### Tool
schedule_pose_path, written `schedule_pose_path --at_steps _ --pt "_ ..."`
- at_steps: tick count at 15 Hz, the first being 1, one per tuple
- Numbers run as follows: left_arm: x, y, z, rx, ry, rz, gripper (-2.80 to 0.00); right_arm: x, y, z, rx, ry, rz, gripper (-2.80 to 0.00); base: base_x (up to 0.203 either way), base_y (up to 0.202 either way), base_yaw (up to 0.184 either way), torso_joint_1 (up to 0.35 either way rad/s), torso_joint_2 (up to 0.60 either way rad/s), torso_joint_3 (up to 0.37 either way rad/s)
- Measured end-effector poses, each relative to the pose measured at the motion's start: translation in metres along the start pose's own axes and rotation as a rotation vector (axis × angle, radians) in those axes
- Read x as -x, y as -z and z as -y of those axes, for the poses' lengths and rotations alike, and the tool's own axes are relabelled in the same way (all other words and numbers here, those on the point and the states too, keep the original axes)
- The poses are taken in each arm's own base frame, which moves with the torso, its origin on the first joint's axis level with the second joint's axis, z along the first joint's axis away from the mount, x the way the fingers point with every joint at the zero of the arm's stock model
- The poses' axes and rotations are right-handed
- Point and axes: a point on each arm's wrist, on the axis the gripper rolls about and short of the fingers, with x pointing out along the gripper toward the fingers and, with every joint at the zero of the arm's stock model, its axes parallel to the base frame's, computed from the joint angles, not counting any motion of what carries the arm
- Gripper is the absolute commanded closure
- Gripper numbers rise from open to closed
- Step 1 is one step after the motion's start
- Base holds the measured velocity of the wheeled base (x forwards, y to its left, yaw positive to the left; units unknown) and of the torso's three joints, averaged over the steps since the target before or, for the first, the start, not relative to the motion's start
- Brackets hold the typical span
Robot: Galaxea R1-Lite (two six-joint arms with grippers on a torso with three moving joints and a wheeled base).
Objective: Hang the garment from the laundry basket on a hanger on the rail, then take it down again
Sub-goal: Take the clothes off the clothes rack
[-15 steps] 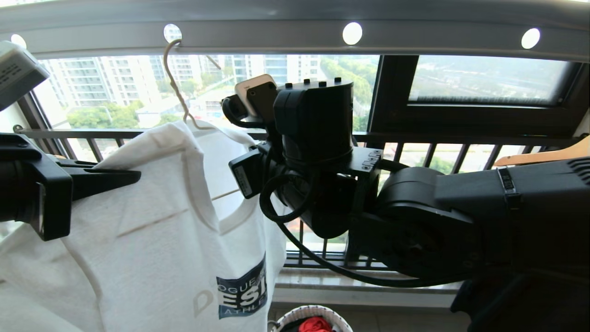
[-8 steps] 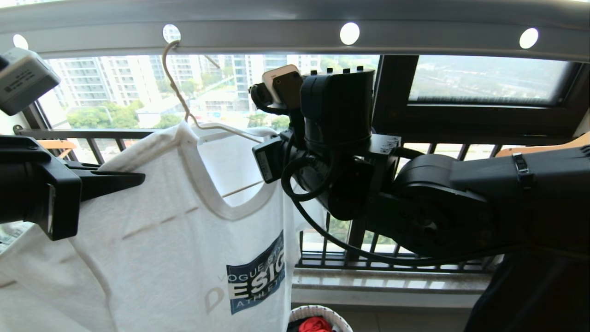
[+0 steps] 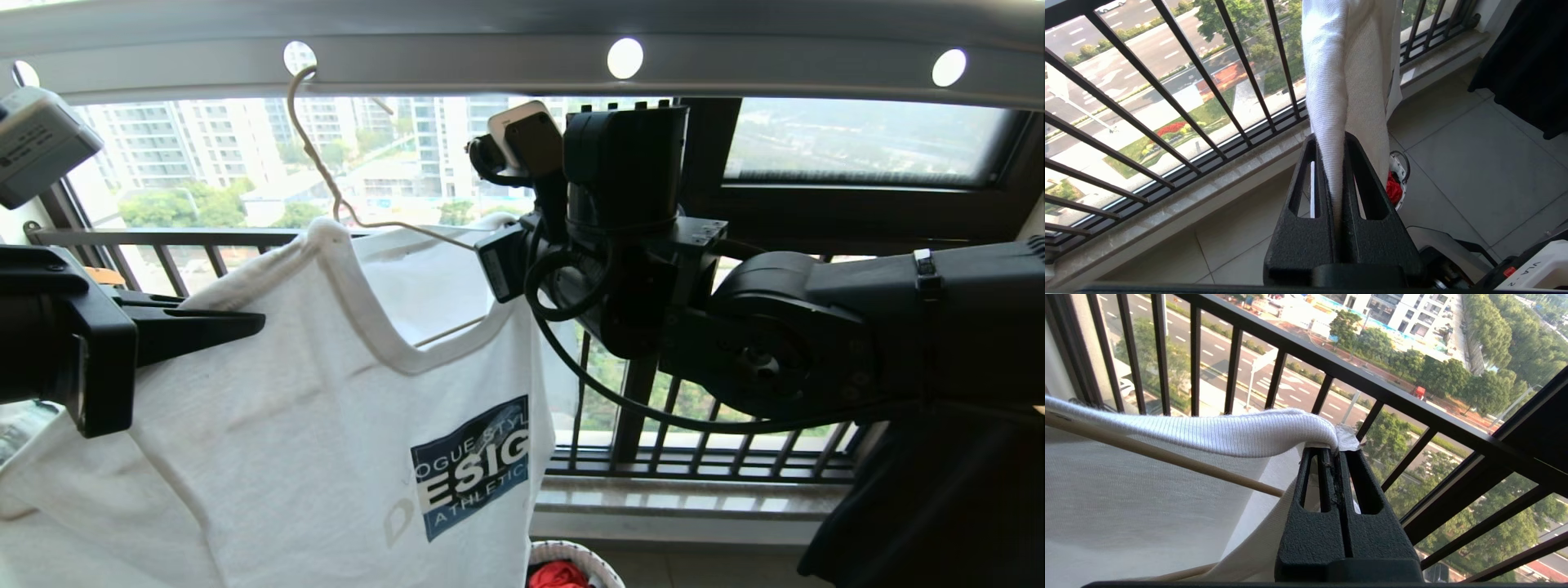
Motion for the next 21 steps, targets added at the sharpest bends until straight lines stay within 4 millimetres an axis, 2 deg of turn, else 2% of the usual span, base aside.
schedule_pose_path --at_steps 7,8,16,21 --pt "0.002 0.001 0.002 -0.006 0.013 0.006 0.0 -0.003 -0.007 0.002 0.012 0.011 0.024 0.0 0.0 0.0 0.0 0.0 0.0 0.0" --pt "0.002 0.001 0.002 -0.006 0.014 0.005 0.0 -0.001 -0.007 0.0 0.013 0.004 0.023 -2.8 0.0 0.0 0.0 0.0 0.0 0.0" --pt "0.003 0.0 0.002 -0.006 0.012 0.01 0.0 0.012 -0.003 -0.006 0.039 -0.024 0.005 -2.8 0.0 0.0 0.0 0.0 0.0 0.0" --pt "0.0 -0.002 0.0 -0.012 -0.002 0.039 0.0 0.025 0.01 -0.002 0.058 -0.037 -0.038 -2.8 0.0 0.0 0.0 0.0 0.0 0.0"
